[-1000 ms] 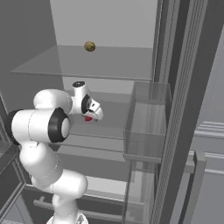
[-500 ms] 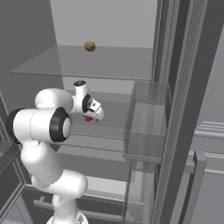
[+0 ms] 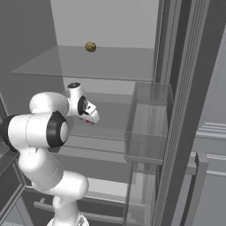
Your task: Take the strawberry from the fridge and place it on top of the pancake, located on the dining counter.
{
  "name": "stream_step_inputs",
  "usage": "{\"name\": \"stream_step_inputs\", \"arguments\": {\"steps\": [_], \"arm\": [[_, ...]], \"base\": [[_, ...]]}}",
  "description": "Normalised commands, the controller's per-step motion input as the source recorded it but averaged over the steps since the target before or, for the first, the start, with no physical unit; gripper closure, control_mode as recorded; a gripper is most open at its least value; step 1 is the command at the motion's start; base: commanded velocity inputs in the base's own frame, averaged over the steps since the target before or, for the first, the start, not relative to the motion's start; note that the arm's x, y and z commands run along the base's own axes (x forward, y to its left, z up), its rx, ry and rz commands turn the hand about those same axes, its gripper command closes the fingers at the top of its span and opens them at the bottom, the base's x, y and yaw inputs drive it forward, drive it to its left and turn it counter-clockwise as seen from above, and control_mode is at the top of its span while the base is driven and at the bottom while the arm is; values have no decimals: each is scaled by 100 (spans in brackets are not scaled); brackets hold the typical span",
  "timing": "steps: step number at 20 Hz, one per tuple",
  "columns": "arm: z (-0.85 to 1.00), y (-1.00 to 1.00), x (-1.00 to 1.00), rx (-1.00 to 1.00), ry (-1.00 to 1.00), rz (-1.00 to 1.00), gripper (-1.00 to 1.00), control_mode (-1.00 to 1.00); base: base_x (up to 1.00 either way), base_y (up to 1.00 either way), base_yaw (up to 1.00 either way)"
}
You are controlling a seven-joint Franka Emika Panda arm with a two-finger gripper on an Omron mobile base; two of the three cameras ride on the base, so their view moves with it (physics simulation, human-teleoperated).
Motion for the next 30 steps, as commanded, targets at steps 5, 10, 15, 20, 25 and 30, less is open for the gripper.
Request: {"name": "stream_step_inputs", "arguments": {"steps": [5,10,15,20,25,30], "arm": [[0,-21,0,3,-1,-1,-100,-100],[0,-27,0,2,-1,0,-100,-100],[-3,1,0,0,0,0,-100,-100],[-9,14,0,0,0,0,100,-100],[-2,16,0,0,0,0,100,-100],[-1,20,-7,0,-1,0,100,-100]], "base": [[0,0,0],[0,0,0],[0,0,0],[0,0,0],[0,0,0],[0,0,0]]}}
